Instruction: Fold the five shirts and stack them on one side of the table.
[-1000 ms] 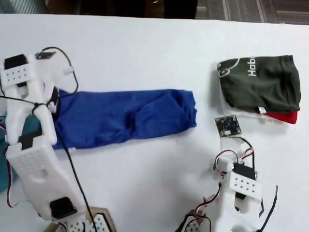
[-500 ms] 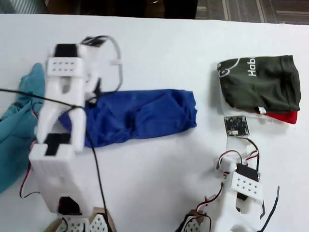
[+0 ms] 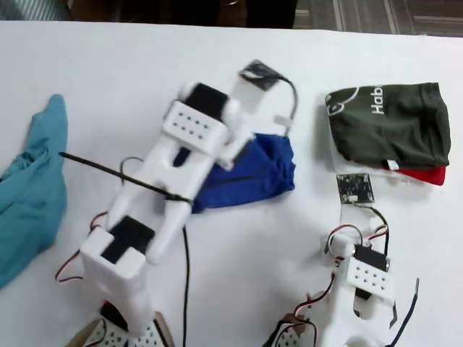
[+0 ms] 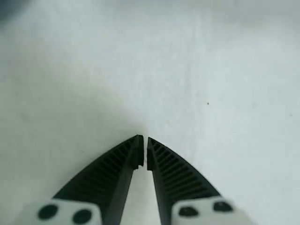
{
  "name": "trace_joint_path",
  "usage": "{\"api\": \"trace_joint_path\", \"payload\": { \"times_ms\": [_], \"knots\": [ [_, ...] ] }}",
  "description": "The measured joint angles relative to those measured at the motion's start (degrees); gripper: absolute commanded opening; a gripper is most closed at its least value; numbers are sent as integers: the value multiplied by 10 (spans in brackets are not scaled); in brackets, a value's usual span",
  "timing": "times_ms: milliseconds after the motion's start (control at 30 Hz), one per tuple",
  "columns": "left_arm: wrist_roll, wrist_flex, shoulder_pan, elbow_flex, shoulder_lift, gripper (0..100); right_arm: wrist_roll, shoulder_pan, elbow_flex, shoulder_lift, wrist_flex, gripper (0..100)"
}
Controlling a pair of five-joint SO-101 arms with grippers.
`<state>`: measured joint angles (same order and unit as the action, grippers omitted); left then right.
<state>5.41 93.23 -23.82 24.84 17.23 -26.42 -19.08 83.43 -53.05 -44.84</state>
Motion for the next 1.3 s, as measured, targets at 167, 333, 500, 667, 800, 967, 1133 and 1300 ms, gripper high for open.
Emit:
{"api": "trace_joint_path", "payload": {
  "times_ms": [167,333,500,667,800,967,1133,1300],
  "knots": [
    [-21,-66,-44,0,0,28,0,0,0,0,0,21],
    [-26,-110,-62,11,30,28,0,0,0,0,0,21],
    [-26,-117,-59,57,104,28,0,0,0,0,0,21],
    [-26,-114,-59,126,156,124,0,0,0,0,0,21],
    [-26,-87,-59,178,180,195,0,0,0,0,0,21],
    [-26,-40,-57,253,183,190,0,0,0,0,0,21],
    [-25,23,-17,350,183,60,0,0,0,0,0,21],
    [-25,55,44,360,183,28,0,0,0,0,0,21]
  ]
}}
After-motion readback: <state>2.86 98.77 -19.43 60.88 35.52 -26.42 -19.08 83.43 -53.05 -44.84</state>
